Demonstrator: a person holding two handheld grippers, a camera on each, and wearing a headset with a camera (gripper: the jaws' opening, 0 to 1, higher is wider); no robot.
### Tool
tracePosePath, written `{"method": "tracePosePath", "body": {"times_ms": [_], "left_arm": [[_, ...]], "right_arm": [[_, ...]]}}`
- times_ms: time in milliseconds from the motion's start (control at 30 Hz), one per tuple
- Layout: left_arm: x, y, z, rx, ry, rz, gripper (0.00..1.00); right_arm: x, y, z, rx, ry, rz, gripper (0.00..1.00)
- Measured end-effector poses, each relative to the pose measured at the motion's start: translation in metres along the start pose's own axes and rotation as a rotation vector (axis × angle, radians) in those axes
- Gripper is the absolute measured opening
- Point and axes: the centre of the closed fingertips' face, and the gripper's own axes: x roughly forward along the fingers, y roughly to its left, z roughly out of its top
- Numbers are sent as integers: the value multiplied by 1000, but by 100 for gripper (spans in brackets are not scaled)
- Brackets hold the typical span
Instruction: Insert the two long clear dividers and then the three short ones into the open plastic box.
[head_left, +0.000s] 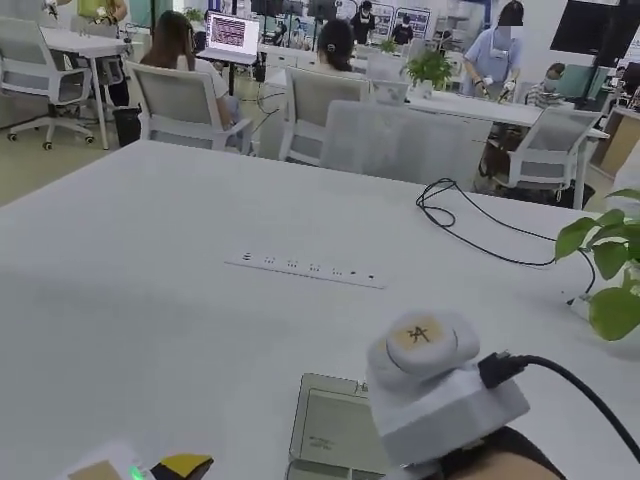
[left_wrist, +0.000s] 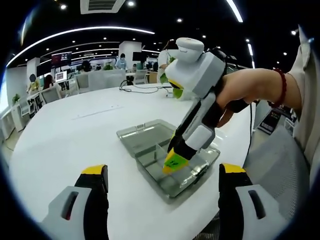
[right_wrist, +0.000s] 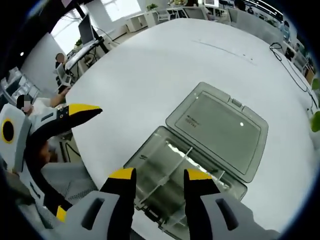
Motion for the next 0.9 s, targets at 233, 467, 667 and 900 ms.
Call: {"method": "tracePosePath", "body": {"times_ms": [233, 467, 667, 900], "left_arm": [[-3, 3, 4, 12, -5, 20, 93], [-5, 3, 5, 21, 3, 34, 93], [-6, 2, 5, 23, 7, 40, 92], [-8, 4, 5, 33, 18, 51, 92]], "right_arm": [[-14, -3, -7, -69, -1, 12, 50], [-27, -15, -15, -80, -10, 6, 51], [-37, -23, -20, -93, -21, 5, 52], [-47, -35, -28, -141, -32, 17, 53]]}}
